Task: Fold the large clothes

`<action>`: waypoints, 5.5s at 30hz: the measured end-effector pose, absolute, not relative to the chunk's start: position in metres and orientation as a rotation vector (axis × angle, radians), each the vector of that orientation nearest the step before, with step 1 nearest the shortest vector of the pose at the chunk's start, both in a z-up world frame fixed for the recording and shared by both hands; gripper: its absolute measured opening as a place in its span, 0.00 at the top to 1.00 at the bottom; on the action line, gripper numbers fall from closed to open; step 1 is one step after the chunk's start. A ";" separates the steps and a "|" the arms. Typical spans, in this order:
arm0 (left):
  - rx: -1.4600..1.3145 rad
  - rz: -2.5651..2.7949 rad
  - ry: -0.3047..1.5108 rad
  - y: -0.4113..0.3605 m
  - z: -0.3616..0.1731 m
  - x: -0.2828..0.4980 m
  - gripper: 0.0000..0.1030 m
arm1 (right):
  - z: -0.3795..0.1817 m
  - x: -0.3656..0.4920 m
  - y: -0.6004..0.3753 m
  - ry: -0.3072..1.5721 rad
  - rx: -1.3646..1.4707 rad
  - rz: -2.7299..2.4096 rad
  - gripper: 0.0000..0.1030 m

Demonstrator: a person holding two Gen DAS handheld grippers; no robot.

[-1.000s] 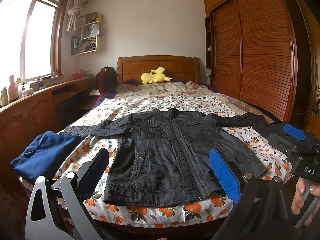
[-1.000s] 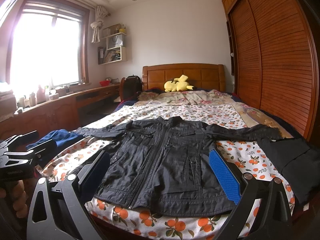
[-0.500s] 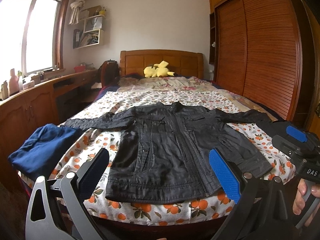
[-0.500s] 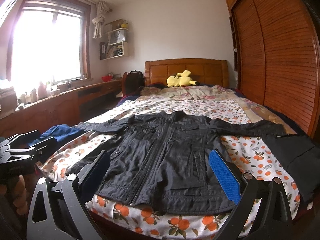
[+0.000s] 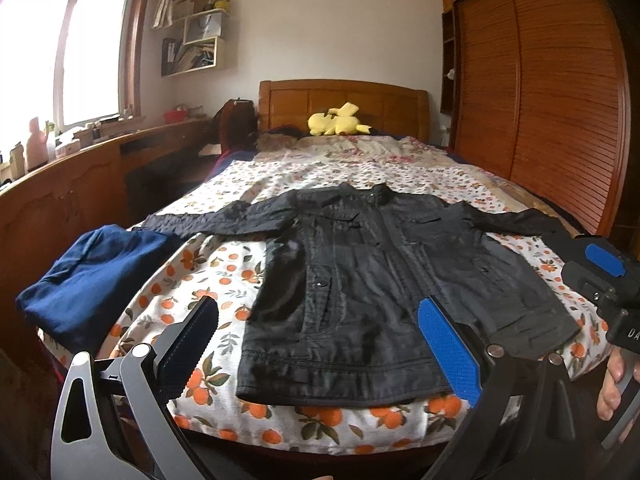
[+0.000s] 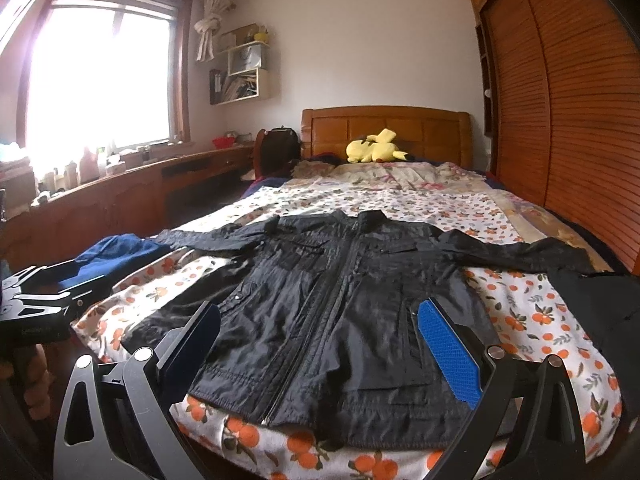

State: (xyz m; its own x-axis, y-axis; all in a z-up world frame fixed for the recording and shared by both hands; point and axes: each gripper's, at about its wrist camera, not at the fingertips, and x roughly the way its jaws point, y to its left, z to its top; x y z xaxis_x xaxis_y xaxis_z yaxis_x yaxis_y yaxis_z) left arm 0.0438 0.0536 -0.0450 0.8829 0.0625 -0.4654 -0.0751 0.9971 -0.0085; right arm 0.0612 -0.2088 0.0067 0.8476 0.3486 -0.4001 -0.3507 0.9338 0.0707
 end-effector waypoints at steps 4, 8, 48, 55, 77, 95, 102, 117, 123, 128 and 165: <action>-0.032 0.086 0.501 0.066 -0.054 0.056 0.02 | 0.002 0.076 -0.202 0.426 -0.018 0.378 0.07; -0.037 0.092 0.518 0.075 -0.061 0.069 0.02 | -0.002 0.092 -0.196 0.439 -0.026 0.399 0.07; -0.080 0.173 0.648 0.189 -0.103 0.290 0.02 | -0.056 0.294 -0.109 0.546 -0.056 0.621 0.07; -0.112 0.143 0.676 0.213 -0.113 0.335 0.07 | -0.070 0.296 -0.102 0.582 -0.071 0.621 0.07; -0.307 0.307 0.905 0.311 -0.185 0.454 0.33 | -0.082 0.300 -0.100 0.613 -0.075 0.629 0.07; -0.072 0.303 0.834 0.250 -0.105 0.465 0.97 | -0.055 0.292 -0.120 0.561 -0.048 0.623 0.07; 0.039 0.174 0.774 0.168 -0.066 0.454 0.99 | -0.043 0.290 -0.141 0.536 -0.036 0.598 0.07; 0.107 0.026 0.830 0.083 -0.117 0.430 0.89 | -0.039 0.295 -0.163 0.541 -0.030 0.565 0.07; 0.075 0.006 0.810 0.103 -0.119 0.401 0.56 | -0.042 0.295 -0.154 0.543 -0.041 0.579 0.07; 0.081 0.058 0.773 0.133 -0.117 0.383 0.40 | -0.046 0.294 -0.142 0.553 -0.055 0.596 0.07; 0.047 0.204 0.738 0.188 -0.087 0.374 0.99 | -0.047 0.279 -0.128 0.553 -0.103 0.623 0.07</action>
